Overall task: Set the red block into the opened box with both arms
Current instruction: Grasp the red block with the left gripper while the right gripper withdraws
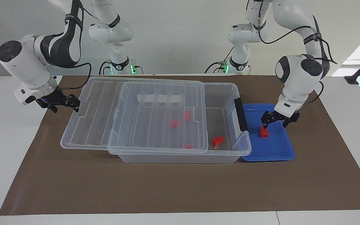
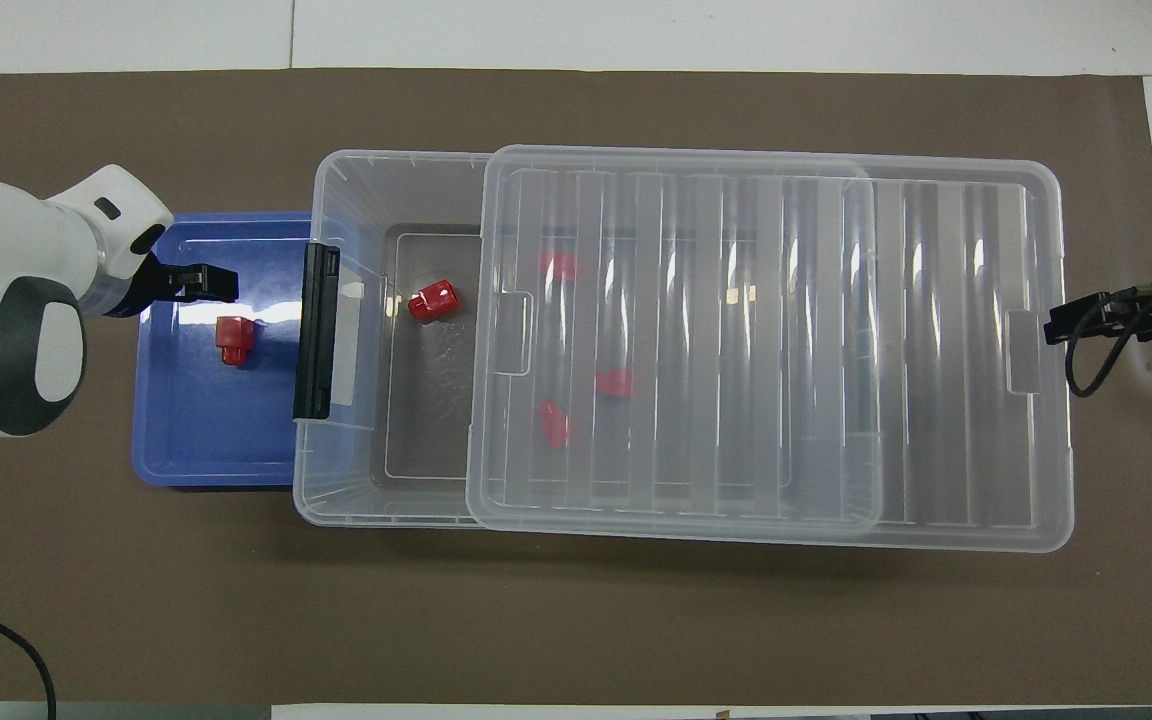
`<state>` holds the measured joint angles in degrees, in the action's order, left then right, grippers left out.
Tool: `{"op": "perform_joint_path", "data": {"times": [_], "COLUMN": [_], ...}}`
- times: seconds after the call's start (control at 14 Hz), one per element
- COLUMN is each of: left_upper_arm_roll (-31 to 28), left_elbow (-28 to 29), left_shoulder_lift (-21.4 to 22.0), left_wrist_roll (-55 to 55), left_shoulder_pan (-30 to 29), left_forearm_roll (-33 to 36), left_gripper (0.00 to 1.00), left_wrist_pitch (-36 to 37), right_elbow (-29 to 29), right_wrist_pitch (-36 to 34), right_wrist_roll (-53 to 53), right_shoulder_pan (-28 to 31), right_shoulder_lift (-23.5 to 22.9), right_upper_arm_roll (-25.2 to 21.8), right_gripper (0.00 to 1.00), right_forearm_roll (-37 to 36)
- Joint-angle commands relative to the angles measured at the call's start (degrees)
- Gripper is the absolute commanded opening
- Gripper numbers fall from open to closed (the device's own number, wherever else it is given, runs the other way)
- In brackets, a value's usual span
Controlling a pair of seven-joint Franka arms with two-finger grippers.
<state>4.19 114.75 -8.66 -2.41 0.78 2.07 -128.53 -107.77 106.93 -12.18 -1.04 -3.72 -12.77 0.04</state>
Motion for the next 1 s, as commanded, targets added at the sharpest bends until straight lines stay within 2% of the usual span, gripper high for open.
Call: {"op": "perform_joint_path", "data": {"times": [0.0, 0.29, 0.36, 0.43, 0.5, 0.64, 0.71, 0.93], "left_upper_arm_roll": [0.1, 0.2, 0.1, 0.2, 0.1, 0.2, 0.2, 0.2], "left_elbow": [4.9, 8.5, 9.0, 9.3, 10.0, 10.7, 11.4, 11.6], "left_shoulder_lift": [-0.3, -1.6, -2.5, -2.7, -2.5, -2.2, -2.0, -1.4], "left_wrist_roll": [2.5, 2.1, 2.1, 2.0, 1.6, -1.3, -3.9, -5.8], "left_shoulder_pan": [-1.7, -1.4, -1.1, -1.1, -1.0, -1.0, -1.0, -0.7], "left_forearm_roll": [0.9, 0.9, 0.9, 0.9, 0.9, 0.9, 0.9, 0.9], "left_gripper": [1.00, 1.00, 0.99, 0.93, 0.80, 0.15, 0.00, 0.00], "left_wrist_pitch": [-5.8, -12.2, -12.9, -13.1, -13.0, -13.0, -13.0, -11.7], "right_elbow": [-0.7, -0.7, -0.7, -0.7, -0.7, -0.6, -0.6, -0.2], "right_wrist_pitch": [1.0, 1.1, 1.0, 1.1, 1.2, 1.1, 1.1, 1.0], "right_wrist_roll": [-2.8, -4.5, -4.5, -5.1, -6.2, -6.5, -6.5, -7.0], "right_shoulder_pan": [0.7, 0.7, 0.7, 0.7, 0.7, 0.7, 0.6, 0.7], "right_shoulder_lift": [0.7, 0.7, 0.7, 0.7, 0.7, 0.7, 0.7, 0.6], "right_upper_arm_roll": [-0.6, -1.8, -2.2, -2.3, -2.4, -3.0, -3.1, -3.3], "right_gripper": [1.00, 1.00, 1.00, 1.00, 1.00, 1.00, 1.00, 1.00], "right_forearm_roll": [-0.8, -0.8, -0.8, -0.9, -0.8, -0.8, -0.9, -1.1]}}
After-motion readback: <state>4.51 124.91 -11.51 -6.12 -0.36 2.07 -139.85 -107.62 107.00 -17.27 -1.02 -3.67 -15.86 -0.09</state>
